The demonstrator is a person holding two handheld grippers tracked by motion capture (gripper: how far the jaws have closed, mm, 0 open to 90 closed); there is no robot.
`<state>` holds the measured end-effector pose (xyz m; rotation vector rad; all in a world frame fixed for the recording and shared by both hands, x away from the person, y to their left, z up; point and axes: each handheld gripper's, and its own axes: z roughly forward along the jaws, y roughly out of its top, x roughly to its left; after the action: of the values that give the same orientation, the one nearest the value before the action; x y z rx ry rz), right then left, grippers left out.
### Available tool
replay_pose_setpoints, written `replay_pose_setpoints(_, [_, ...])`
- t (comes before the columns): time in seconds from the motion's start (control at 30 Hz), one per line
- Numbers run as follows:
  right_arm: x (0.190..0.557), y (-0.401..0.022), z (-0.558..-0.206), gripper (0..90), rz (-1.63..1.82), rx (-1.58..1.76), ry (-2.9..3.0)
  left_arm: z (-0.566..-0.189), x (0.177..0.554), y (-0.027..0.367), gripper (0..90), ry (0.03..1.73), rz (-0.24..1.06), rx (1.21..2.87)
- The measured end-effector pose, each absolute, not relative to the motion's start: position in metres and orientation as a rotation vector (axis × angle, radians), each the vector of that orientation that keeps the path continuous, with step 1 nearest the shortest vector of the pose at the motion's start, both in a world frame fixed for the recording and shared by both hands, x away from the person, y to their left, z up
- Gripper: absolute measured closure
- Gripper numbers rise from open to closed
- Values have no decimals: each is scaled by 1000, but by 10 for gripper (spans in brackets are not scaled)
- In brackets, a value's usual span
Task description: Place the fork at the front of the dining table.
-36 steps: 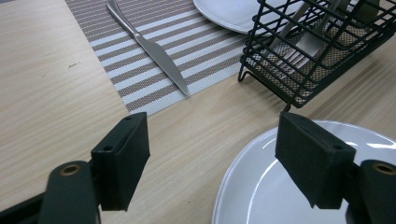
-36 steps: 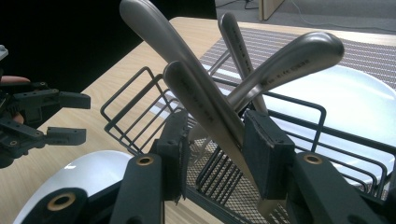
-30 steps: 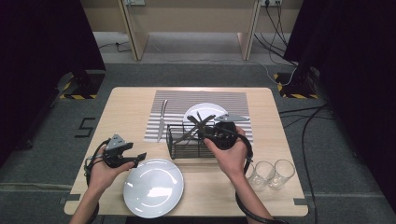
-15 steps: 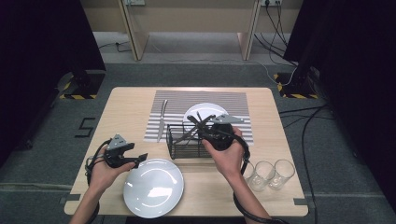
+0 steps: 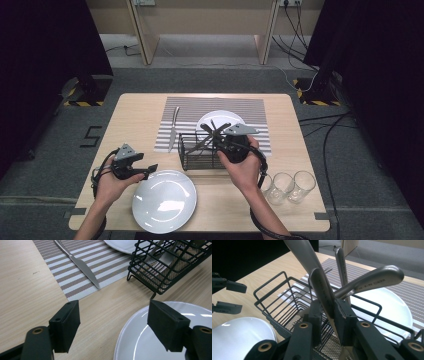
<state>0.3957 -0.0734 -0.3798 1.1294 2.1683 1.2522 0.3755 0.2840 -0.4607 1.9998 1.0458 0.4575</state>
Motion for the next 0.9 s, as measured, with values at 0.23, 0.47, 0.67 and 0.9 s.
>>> replay_pose_setpoints(0.23, [395, -85, -375, 840, 1240, 1155, 2103, -460, 376, 285, 261, 1045, 465, 1993])
replay_pose_setpoints(0.47, [396, -88, -377, 834, 1232, 1168, 2087, -460, 376, 284, 261, 1044, 464, 1998])
replay_pose_setpoints(0.67, [398, -86, -382, 819, 1201, 1167, 2060, -460, 376, 283, 261, 1041, 463, 2000])
replay_pose_setpoints(0.9, [400, -84, -389, 811, 1180, 1172, 2065, -460, 376, 282, 261, 1036, 462, 2009])
